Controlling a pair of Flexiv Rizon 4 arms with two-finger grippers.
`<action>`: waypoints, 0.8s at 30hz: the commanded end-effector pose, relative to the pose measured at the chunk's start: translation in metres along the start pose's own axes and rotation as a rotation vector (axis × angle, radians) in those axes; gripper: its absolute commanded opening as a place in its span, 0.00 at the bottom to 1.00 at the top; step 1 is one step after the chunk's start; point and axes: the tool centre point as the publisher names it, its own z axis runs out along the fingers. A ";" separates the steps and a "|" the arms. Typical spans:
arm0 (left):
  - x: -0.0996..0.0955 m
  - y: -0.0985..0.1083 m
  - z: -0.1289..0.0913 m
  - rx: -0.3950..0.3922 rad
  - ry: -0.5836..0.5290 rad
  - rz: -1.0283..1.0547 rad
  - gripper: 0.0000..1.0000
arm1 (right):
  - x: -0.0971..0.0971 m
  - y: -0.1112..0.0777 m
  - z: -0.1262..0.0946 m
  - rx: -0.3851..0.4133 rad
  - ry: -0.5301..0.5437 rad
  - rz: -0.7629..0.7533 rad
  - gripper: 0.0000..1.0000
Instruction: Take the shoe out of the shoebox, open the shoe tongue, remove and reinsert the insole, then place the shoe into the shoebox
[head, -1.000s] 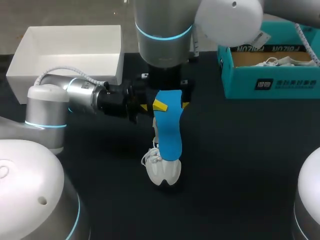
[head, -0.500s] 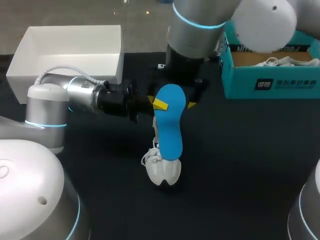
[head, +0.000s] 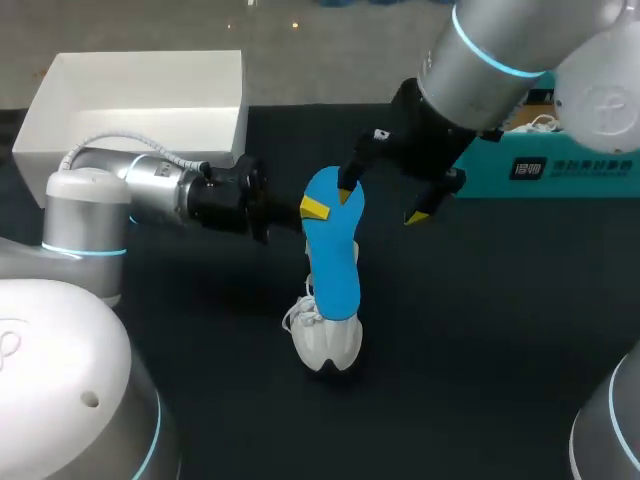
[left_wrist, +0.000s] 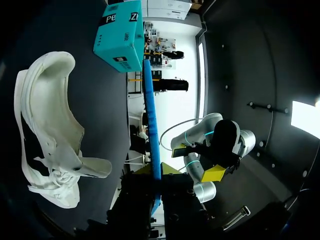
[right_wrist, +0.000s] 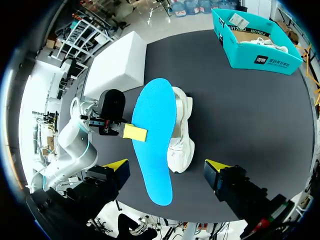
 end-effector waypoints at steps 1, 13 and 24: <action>0.003 0.003 -0.003 0.014 0.010 0.014 0.00 | -0.006 -0.002 0.007 0.070 0.290 0.053 1.00; 0.008 0.003 -0.010 0.011 0.037 0.018 0.00 | -0.033 -0.007 0.016 -0.027 1.063 0.126 1.00; 0.007 0.003 -0.011 0.016 0.049 0.020 0.00 | -0.032 -0.003 0.014 -0.044 1.006 0.146 1.00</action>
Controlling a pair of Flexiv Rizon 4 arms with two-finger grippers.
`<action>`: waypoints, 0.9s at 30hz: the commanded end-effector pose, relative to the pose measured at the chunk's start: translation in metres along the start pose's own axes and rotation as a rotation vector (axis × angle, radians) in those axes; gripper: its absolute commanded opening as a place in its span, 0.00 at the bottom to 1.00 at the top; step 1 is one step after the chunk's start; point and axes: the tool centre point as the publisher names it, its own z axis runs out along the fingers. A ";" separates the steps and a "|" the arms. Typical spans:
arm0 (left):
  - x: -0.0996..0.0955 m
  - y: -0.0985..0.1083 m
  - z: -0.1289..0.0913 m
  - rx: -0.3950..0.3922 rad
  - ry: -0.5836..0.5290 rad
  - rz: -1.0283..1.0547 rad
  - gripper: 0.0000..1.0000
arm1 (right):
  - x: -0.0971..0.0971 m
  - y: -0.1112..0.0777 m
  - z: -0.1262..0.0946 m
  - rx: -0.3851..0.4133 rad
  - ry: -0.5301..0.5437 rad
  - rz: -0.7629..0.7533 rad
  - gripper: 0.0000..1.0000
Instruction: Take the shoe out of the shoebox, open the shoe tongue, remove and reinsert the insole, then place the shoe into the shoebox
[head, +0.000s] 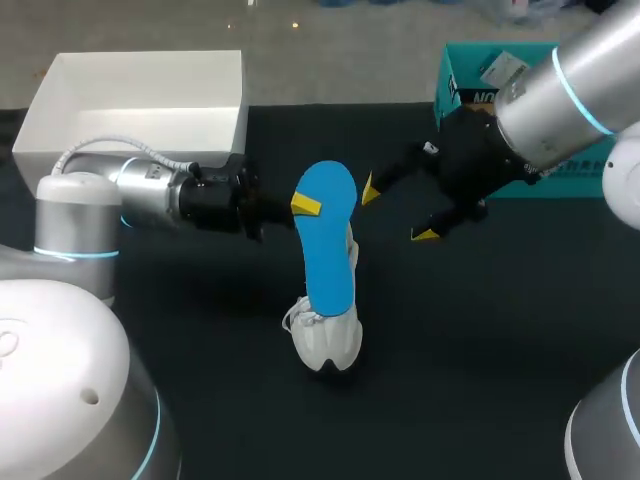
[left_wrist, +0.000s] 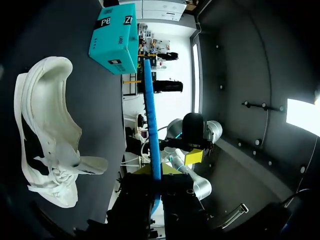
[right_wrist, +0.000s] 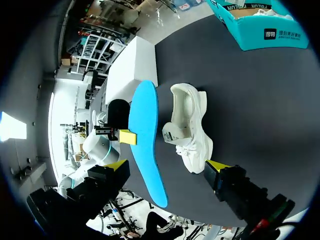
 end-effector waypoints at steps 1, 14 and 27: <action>-0.001 0.001 -0.001 0.003 0.009 0.001 0.00 | -0.009 -0.006 0.000 -0.034 0.680 0.026 1.00; -0.002 0.002 0.002 -0.007 0.015 0.000 0.00 | -0.028 -0.011 0.013 -0.097 0.875 -0.019 1.00; 0.000 -0.001 0.007 -0.028 0.011 -0.002 0.00 | -0.017 0.003 0.003 -0.052 0.958 -0.135 1.00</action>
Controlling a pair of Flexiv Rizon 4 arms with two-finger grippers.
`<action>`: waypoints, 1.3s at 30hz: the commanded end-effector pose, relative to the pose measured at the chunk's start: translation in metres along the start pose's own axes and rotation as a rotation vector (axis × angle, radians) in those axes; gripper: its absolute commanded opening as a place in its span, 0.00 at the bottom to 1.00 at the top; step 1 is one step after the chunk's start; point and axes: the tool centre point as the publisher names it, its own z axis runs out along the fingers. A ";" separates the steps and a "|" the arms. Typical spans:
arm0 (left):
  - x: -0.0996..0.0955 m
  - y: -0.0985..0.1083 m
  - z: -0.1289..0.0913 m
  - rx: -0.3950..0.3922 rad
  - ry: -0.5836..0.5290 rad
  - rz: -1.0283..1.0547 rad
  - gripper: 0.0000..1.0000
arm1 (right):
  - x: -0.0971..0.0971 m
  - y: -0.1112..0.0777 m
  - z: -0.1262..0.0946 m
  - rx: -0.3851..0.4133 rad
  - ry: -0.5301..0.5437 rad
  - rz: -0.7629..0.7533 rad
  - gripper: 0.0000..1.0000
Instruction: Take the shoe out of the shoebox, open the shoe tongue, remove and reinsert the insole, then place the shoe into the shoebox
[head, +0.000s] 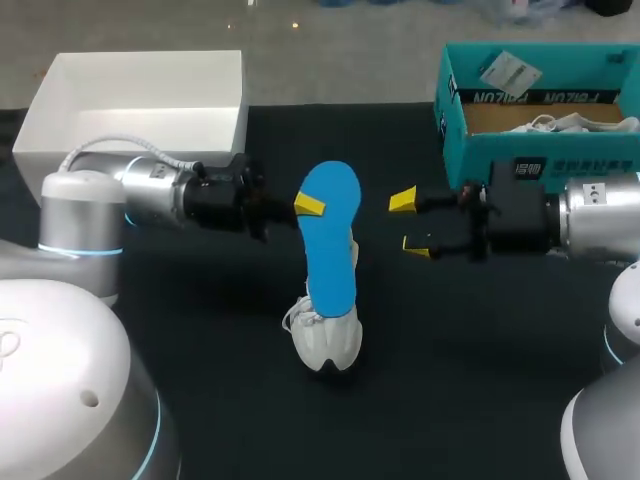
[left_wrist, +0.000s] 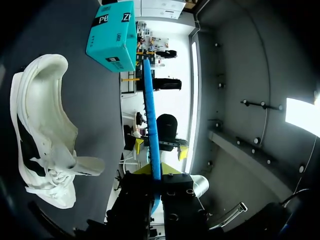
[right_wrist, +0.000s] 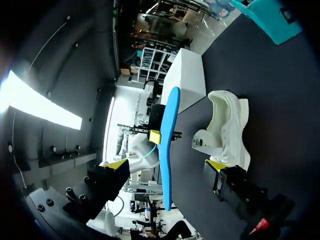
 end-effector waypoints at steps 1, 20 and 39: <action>-0.001 -0.001 0.001 -0.004 0.001 -0.001 0.00 | 0.000 0.007 0.004 0.043 0.363 -0.011 1.00; -0.001 0.003 -0.002 -0.004 -0.007 0.001 0.00 | 0.001 0.015 -0.001 0.057 0.187 -0.037 1.00; 0.006 0.010 -0.002 -0.023 -0.053 0.242 0.00 | 0.001 0.015 0.000 0.064 0.185 -0.025 1.00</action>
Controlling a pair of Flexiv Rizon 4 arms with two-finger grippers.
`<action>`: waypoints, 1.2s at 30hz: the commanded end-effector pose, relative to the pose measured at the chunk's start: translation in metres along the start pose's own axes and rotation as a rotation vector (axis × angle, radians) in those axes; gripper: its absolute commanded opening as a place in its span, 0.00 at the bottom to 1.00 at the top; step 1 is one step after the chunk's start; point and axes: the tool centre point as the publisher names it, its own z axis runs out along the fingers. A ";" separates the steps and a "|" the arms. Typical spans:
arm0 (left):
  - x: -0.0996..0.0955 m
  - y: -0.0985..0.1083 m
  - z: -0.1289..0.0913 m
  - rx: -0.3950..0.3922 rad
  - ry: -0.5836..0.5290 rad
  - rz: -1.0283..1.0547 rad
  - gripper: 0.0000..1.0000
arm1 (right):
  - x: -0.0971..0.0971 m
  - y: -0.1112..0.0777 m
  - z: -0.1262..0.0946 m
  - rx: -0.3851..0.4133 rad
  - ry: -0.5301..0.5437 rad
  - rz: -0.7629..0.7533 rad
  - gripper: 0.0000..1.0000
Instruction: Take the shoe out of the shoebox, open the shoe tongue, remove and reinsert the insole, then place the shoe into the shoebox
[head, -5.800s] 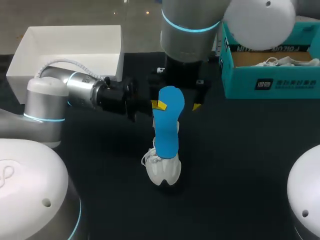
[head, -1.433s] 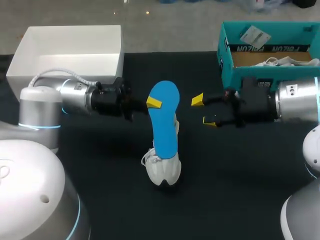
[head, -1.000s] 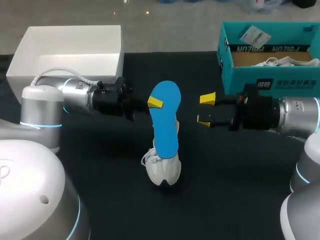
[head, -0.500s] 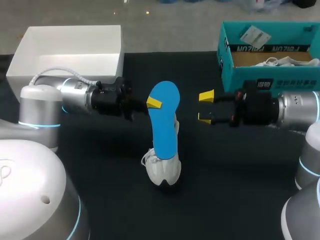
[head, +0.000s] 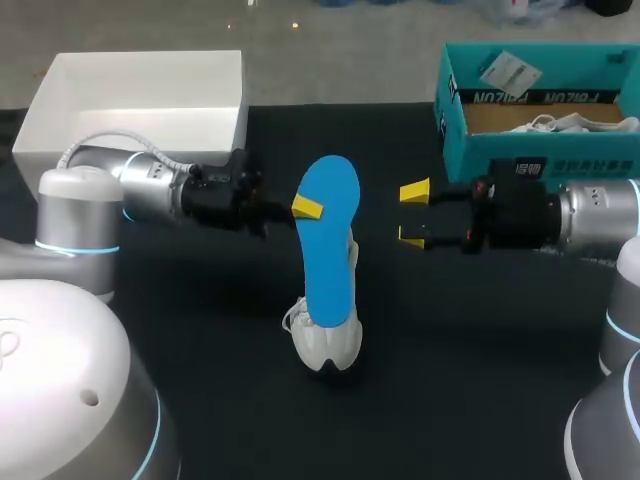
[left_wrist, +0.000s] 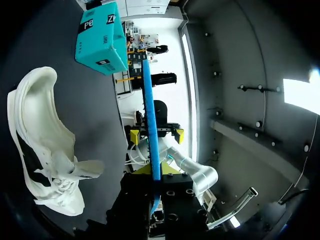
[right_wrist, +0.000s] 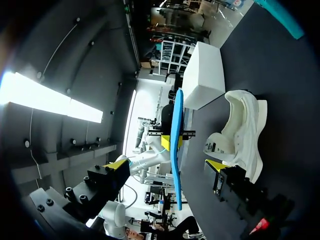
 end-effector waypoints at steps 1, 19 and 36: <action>0.007 0.004 0.000 0.019 -0.060 0.155 0.00 | 0.000 0.000 0.002 -0.002 -0.002 0.000 1.00; 0.032 0.003 0.004 0.083 -0.120 0.460 0.00 | 0.000 0.000 0.002 -0.002 -0.002 0.000 1.00; 0.046 -0.002 0.001 0.093 -0.285 0.875 0.00 | 0.000 0.000 0.002 -0.002 -0.002 0.000 1.00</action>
